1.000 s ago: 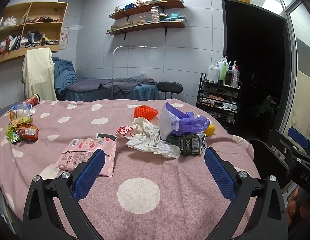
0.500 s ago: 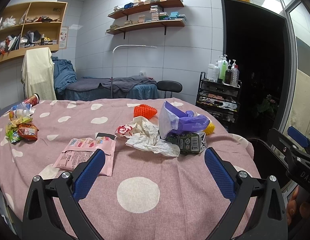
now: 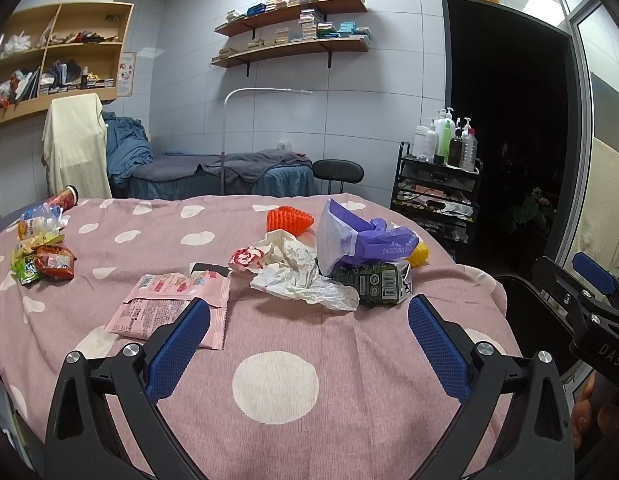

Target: Collect trash

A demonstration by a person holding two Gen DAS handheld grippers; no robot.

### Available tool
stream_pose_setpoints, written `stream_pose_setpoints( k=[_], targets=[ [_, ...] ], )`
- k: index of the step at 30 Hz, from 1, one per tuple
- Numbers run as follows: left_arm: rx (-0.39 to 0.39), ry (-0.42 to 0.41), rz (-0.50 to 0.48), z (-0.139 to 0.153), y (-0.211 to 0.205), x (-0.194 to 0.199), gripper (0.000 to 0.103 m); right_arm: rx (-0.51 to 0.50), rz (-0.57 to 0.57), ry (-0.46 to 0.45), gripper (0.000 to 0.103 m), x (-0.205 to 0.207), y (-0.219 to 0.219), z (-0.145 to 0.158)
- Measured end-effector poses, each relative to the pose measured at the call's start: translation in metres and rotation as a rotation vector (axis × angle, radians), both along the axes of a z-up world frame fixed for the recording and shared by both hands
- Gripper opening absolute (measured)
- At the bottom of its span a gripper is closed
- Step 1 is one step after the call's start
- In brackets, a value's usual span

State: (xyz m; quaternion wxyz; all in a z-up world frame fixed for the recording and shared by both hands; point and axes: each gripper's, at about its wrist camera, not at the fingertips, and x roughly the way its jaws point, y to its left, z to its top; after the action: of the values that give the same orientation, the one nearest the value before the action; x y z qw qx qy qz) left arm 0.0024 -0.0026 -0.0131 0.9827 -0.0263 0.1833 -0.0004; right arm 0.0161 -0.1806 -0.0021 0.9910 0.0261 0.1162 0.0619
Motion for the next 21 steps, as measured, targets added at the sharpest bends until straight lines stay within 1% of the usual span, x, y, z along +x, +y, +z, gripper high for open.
stream_pose_setpoints(
  k=[12,14,18,21],
  targets=[
    [0.006,0.016,-0.003,-0.006,0.001,0.001,0.098,-0.019,0.005,0.017,0.098,0.003,0.0,0.001],
    [0.014,0.035,-0.004,-0.008,0.003,0.003,0.098,-0.035,0.009,0.031,0.098,0.007,0.001,0.001],
    [0.039,0.092,-0.003,-0.013,0.008,0.012,0.098,-0.085,0.024,0.088,0.098,0.018,0.007,0.0],
    [0.056,0.131,-0.011,-0.016,0.012,0.018,0.098,-0.118,0.056,0.128,0.098,0.03,0.015,0.0]
  ],
)
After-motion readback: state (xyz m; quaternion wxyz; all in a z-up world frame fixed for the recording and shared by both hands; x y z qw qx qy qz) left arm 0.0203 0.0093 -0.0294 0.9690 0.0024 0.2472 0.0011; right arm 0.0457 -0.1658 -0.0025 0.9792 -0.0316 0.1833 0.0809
